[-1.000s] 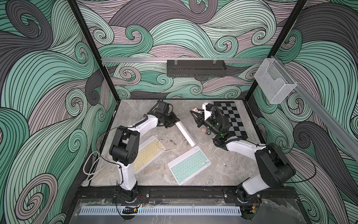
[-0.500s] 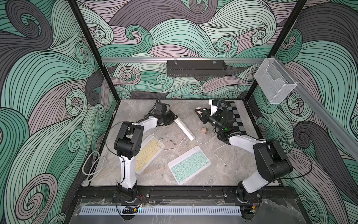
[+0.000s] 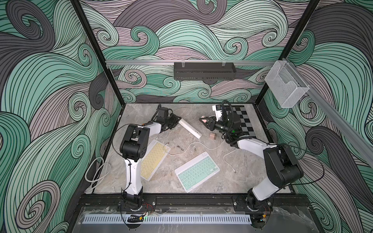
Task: Unplug the wireless keyboard
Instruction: Place the socket at the center of the board, then place the plug at the center of the board.
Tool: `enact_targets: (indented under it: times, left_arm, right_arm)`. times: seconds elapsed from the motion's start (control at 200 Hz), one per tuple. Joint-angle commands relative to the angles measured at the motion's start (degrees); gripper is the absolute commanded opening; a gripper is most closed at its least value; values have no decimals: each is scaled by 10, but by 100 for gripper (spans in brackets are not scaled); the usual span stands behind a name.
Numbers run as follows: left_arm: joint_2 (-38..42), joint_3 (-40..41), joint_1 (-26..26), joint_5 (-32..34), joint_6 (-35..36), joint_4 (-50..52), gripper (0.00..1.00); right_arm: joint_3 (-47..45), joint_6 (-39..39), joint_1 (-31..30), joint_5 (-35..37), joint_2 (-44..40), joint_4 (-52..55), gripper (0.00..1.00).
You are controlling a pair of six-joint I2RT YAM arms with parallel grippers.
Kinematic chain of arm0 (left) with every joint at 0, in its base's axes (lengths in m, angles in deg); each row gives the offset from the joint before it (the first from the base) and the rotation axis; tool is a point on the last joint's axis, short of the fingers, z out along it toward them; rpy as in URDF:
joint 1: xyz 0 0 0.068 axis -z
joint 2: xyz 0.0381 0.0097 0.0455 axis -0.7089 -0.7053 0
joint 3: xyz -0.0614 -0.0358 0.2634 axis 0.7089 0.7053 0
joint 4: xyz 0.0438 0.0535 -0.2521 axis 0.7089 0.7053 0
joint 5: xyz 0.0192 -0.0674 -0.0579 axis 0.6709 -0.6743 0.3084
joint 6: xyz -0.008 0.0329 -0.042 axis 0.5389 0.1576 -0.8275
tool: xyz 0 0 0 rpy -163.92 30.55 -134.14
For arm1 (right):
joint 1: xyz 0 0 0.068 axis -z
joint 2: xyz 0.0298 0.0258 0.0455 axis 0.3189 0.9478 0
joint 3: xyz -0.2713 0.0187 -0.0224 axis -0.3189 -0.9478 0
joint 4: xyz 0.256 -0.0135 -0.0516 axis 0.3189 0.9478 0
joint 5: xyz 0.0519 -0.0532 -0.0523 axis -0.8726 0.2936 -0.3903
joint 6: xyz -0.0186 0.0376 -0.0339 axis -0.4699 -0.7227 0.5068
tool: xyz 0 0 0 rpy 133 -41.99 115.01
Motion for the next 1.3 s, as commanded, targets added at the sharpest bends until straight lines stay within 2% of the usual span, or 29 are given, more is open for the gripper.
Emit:
enact_targets:
  times: [0.0, 0.03, 0.09, 0.13, 0.26, 0.395, 0.55, 0.625, 0.695, 0.785, 0.846, 1.026, 1.116, 1.186, 1.221, 1.296]
  left_arm:
    - [7, 15, 4, 2, -14, -11, 10]
    - [11, 23, 4, 2, -17, -14, 16]
    - [20, 37, 4, -3, -18, -18, 34]
    - [27, 46, 5, -8, -18, -23, 42]
    - [55, 68, 3, -34, -11, -45, 51]
    - [96, 107, 3, -83, -11, -103, 60]
    - [137, 153, 6, -214, -2, -237, 61]
    - [146, 160, 13, -267, 3, -265, 63]
    - [149, 154, 27, -298, 10, -272, 63]
    - [144, 139, 46, -324, -3, -300, 56]
    - [137, 123, 59, -334, -9, -308, 51]
    - [123, 109, 77, -326, -21, -317, 50]
    - [118, 105, 81, -330, -28, -324, 38]
    - [118, 104, 84, -333, -24, -319, 37]
    - [124, 107, 81, -326, -8, -289, 37]
    - [155, 117, 59, -288, 69, -139, 36]
  right_arm:
    - [24, -18, -2, -29, 14, 26, 0]
    - [28, -19, -3, -29, 18, 34, 0]
    - [36, -26, -2, -29, 24, 56, 0]
    - [41, -32, -2, -30, 28, 70, 0]
    - [65, -65, -1, -45, 44, 118, 0]
    - [91, -140, 3, -75, 61, 157, 0]
    - [91, -252, 4, -99, 69, 121, 0]
    - [83, -309, 4, -101, 70, 81, 0]
    - [79, -354, 4, -103, 73, 47, 0]
    - [75, -387, 4, -97, 74, 18, 0]
    - [74, -392, 4, -92, 74, 14, 0]
    - [68, -393, -1, -67, 80, 23, 0]
    - [61, -395, -4, -59, 85, 25, 0]
    - [58, -400, -5, -55, 95, 20, 0]
    - [61, -388, -4, -54, 98, 42, 0]
    - [68, -320, -6, -56, 99, 109, 0]
